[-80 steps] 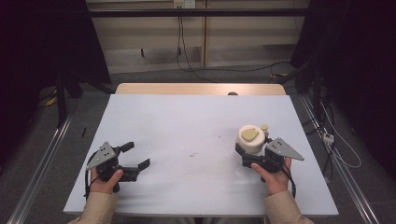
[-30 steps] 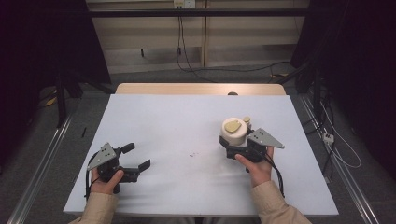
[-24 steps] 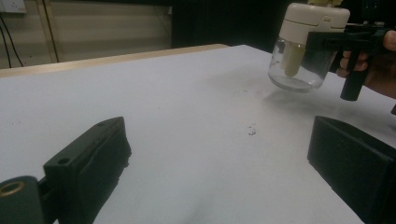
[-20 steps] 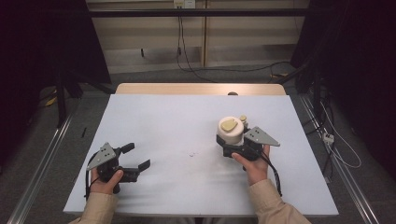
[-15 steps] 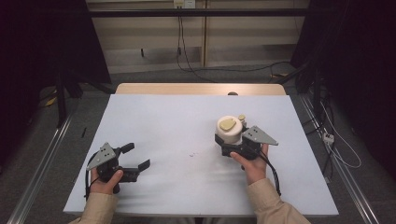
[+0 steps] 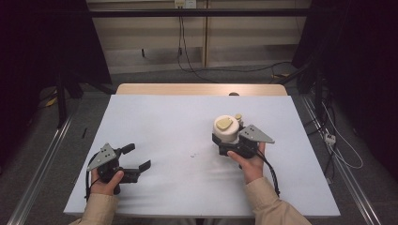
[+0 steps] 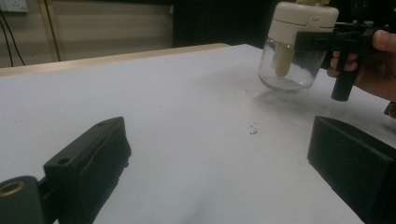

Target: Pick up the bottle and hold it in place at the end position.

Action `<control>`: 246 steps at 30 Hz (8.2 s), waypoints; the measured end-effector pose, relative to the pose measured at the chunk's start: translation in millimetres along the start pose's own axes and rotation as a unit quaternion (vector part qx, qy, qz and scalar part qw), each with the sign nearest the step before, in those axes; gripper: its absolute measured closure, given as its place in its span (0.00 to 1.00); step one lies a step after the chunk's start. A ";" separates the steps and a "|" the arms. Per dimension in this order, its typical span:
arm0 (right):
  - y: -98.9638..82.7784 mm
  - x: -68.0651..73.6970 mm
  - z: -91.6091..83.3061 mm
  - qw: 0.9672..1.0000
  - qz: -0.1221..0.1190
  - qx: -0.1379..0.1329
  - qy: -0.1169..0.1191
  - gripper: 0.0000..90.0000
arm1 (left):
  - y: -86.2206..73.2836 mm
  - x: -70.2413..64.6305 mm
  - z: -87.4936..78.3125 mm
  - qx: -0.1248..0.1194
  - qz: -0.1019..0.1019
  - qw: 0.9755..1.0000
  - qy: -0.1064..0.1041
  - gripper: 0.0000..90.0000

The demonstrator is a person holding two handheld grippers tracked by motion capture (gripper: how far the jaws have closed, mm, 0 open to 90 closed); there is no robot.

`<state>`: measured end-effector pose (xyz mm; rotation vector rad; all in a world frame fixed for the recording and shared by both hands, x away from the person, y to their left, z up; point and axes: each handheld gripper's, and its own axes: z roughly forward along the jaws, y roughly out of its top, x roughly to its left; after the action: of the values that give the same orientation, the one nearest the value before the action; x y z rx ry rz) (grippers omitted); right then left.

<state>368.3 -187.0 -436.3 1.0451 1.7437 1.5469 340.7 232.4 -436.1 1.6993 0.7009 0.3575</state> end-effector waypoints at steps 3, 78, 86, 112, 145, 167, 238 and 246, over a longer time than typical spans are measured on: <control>-0.2 -0.1 1.2 1.000 0.002 -0.001 0.000 0.08 | 0.1 0.0 -0.2 0.000 0.000 1.000 0.001 0.05; -1.0 4.5 43.3 1.000 0.002 0.002 0.007 0.08 | -1.0 1.0 -1.4 -0.002 -0.004 1.000 0.004 0.05; -0.7 4.9 46.9 1.000 -0.001 0.004 0.007 0.08 | -1.2 0.7 -1.1 0.000 -0.004 1.000 0.002 0.05; 2.0 8.3 61.3 1.000 -0.007 0.005 0.012 0.08 | -1.6 0.8 -1.1 0.000 -0.004 1.000 0.004 0.05; -1.3 13.3 72.9 1.000 -0.012 0.013 0.018 0.08 | -2.3 1.0 -1.2 0.001 -0.007 1.000 0.005 0.05; -2.7 14.8 80.7 1.000 -0.016 0.015 0.018 0.08 | -3.2 1.7 -1.5 0.000 -0.010 1.000 0.005 0.05; -12.5 17.8 90.5 0.998 0.002 0.048 0.035 0.07 | -4.3 1.5 -6.2 -0.002 -0.009 1.000 0.010 0.05; -12.0 16.9 89.0 0.998 -0.001 0.055 0.038 0.07 | -4.3 0.6 -5.4 -0.003 -0.011 1.000 0.009 0.05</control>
<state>431.4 -125.6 -461.1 1.0485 1.8992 1.5216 337.0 237.4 -438.9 1.6825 0.7303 0.3589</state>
